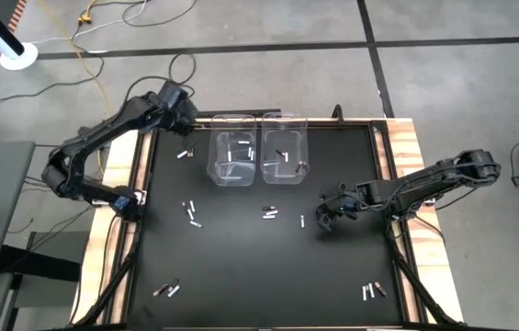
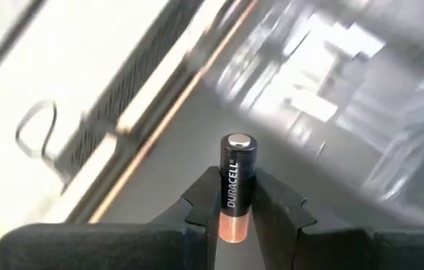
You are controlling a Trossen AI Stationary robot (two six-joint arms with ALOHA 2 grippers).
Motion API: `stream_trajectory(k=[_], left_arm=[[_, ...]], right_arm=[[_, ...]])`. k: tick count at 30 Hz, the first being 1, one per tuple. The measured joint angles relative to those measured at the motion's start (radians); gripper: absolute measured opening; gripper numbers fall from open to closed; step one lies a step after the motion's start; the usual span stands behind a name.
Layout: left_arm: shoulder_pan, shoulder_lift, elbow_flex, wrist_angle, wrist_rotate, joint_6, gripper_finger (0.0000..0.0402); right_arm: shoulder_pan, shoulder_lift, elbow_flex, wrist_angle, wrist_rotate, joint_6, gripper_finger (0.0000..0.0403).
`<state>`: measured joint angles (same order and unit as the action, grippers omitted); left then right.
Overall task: Sort batteries
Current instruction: Put the black battery into the right transparent bin
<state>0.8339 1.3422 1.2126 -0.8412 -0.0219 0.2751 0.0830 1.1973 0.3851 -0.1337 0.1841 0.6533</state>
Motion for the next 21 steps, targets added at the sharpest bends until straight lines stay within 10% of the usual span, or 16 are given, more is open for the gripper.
stream_trajectory(k=[21], left_arm=[[-0.355, 0.815, 1.014, -0.003, 0.001, 0.015, 0.0061]], right_arm=[[0.000, 0.000, 0.000, 0.001, 0.000, -0.001, 0.0163]])
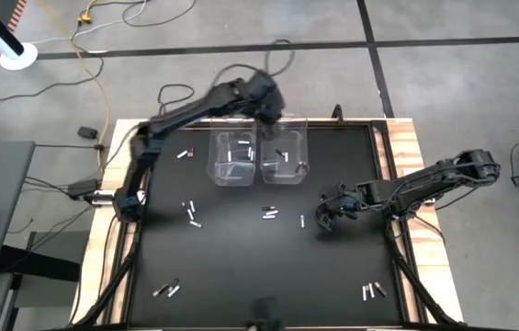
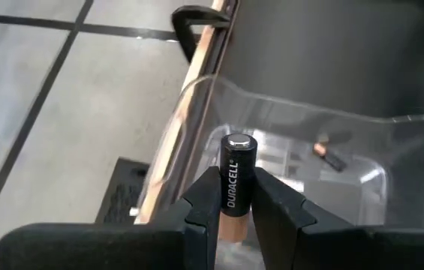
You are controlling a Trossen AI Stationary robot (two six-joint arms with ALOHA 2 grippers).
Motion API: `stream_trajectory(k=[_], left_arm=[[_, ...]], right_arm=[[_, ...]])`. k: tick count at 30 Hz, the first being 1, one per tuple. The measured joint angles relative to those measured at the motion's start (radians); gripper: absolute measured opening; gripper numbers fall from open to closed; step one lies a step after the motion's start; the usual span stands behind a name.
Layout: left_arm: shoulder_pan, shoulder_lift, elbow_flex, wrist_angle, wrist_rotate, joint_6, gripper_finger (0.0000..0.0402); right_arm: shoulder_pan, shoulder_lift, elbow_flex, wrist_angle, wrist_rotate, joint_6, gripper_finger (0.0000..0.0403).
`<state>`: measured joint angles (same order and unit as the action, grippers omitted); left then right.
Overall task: Sort batteries
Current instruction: Put the black battery into the right transparent bin
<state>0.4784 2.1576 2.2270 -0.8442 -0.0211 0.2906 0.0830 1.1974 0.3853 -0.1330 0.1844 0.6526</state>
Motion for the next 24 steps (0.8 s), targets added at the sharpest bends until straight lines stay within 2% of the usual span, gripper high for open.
stream_trajectory(k=[4, 12, 24], left_arm=[[-0.026, 0.153, 0.128, -0.009, 0.001, 0.000, 0.0061], [-0.034, 0.300, 0.111, -0.020, 0.022, -0.060, 0.0061], [-0.033, 0.333, 0.096, -0.036, 0.025, -0.070, 0.0061]], right_arm=[[0.000, 0.000, 0.000, 0.005, 0.000, 0.001, 0.0163], [0.002, 0.000, 0.000, 0.007, 0.000, 0.001, 0.0163], [0.002, 0.000, 0.000, 0.007, 0.000, -0.007, 0.0163]])
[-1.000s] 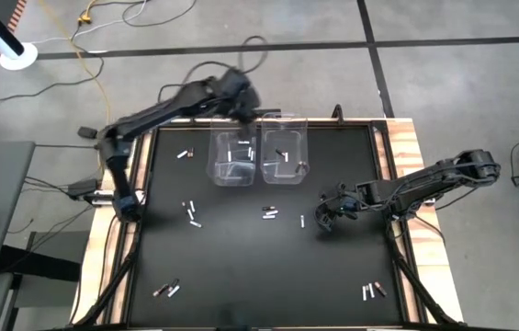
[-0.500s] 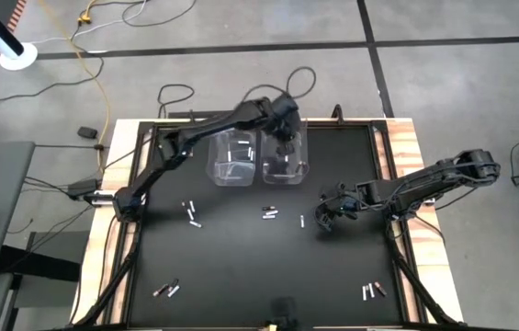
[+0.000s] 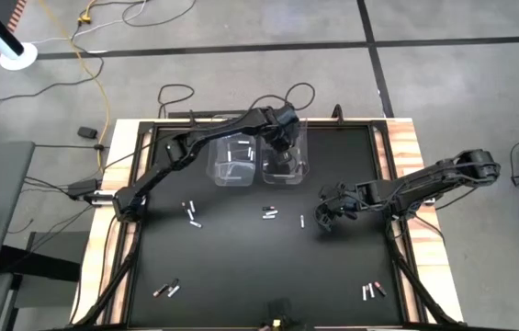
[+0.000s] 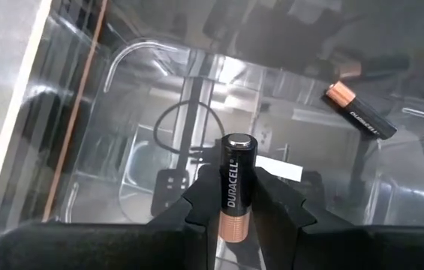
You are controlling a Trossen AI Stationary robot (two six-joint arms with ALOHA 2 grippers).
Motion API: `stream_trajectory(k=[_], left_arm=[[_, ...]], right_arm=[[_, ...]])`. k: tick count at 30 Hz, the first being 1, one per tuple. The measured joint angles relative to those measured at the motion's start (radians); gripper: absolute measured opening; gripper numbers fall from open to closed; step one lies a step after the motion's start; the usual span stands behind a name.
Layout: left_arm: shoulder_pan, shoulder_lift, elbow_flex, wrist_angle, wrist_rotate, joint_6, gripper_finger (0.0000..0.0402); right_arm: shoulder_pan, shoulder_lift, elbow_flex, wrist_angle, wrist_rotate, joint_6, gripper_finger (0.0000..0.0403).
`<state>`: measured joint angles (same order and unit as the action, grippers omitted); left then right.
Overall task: Sort batteries
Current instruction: Put the black battery into the right transparent bin, then put the white battery into the left transparent bin
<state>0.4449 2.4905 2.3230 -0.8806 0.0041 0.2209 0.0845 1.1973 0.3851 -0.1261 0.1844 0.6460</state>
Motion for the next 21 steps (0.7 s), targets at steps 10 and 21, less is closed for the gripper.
stream_trajectory(k=[10, 21], left_arm=[[0.001, 0.000, 0.000, -0.022, 0.000, -0.008, 0.0067], [0.001, 0.000, 0.000, -0.031, 0.000, 0.002, 0.0118]], right_arm=[[0.000, 0.000, 0.000, 0.000, 0.000, 0.000, 0.0163], [0.000, 0.000, 0.000, 0.000, 0.000, 0.000, 0.0163]])
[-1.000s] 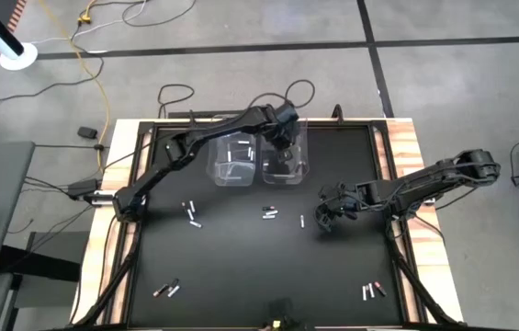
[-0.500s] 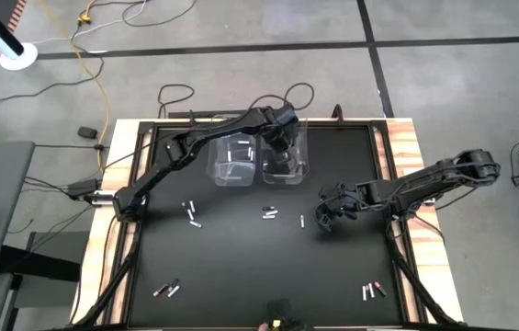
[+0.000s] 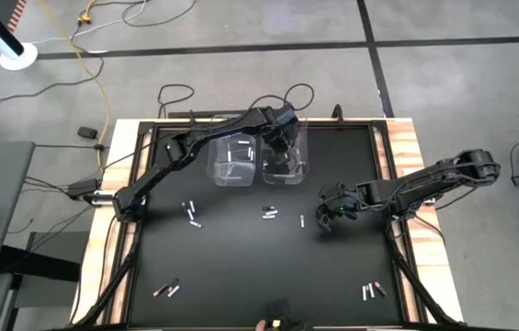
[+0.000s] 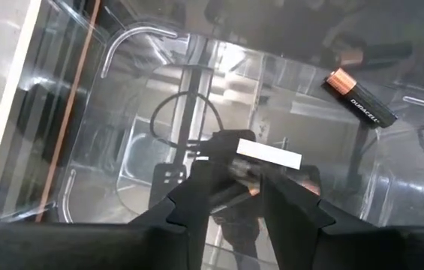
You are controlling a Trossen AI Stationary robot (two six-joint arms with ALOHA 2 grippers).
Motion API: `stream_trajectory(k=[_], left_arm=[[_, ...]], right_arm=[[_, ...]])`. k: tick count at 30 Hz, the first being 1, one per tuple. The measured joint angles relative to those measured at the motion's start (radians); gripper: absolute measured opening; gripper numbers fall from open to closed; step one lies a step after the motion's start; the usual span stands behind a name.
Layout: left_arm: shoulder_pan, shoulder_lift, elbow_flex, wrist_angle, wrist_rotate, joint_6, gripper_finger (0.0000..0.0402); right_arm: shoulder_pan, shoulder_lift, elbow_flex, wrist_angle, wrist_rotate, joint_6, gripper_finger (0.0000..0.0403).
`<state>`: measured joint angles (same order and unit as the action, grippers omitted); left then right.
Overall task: Sort batteries
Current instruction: Put the white battery into the left transparent bin
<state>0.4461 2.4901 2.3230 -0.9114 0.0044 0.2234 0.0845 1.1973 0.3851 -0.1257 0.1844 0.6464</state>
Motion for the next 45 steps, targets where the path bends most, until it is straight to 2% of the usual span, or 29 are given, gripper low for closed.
stream_trajectory(k=[5, 11, 13, 20, 29, 36, 40, 45], left_arm=[[0.000, 0.000, 0.000, -0.018, -0.011, 0.037, 0.0141], [-0.003, -0.003, 0.003, -0.047, -0.111, 0.044, 0.0148], [-0.003, -0.003, 0.029, -0.113, -0.118, 0.042, 0.0149], [-0.008, -0.067, 0.032, -0.159, -0.121, 0.040, 0.0149], [0.005, -0.297, 0.031, -0.182, -0.095, 0.069, 0.0149], [0.076, -0.475, 0.016, -0.234, -0.047, 0.063, 0.0149], [0.120, -0.569, -0.058, -0.267, -0.002, 0.055, 0.0149], [0.179, -0.709, -0.270, -0.242, -0.005, 0.044, 0.0149]], right_arm=[[0.000, 0.000, 0.000, 0.000, 0.000, 0.000, 0.0163], [0.000, 0.000, 0.000, 0.000, 0.000, 0.000, 0.0163], [0.000, 0.000, 0.000, 0.001, 0.000, 0.000, 0.0163], [0.000, 0.000, 0.000, 0.020, 0.000, 0.001, 0.0163], [0.000, 0.000, 0.000, 0.038, 0.000, 0.001, 0.0163], [-0.001, 0.000, 0.000, 0.039, 0.000, 0.001, 0.0163], [-0.002, 0.000, 0.000, 0.040, 0.000, 0.001, 0.0163], [-0.002, 0.000, 0.000, 0.039, 0.000, 0.001, 0.0163]])
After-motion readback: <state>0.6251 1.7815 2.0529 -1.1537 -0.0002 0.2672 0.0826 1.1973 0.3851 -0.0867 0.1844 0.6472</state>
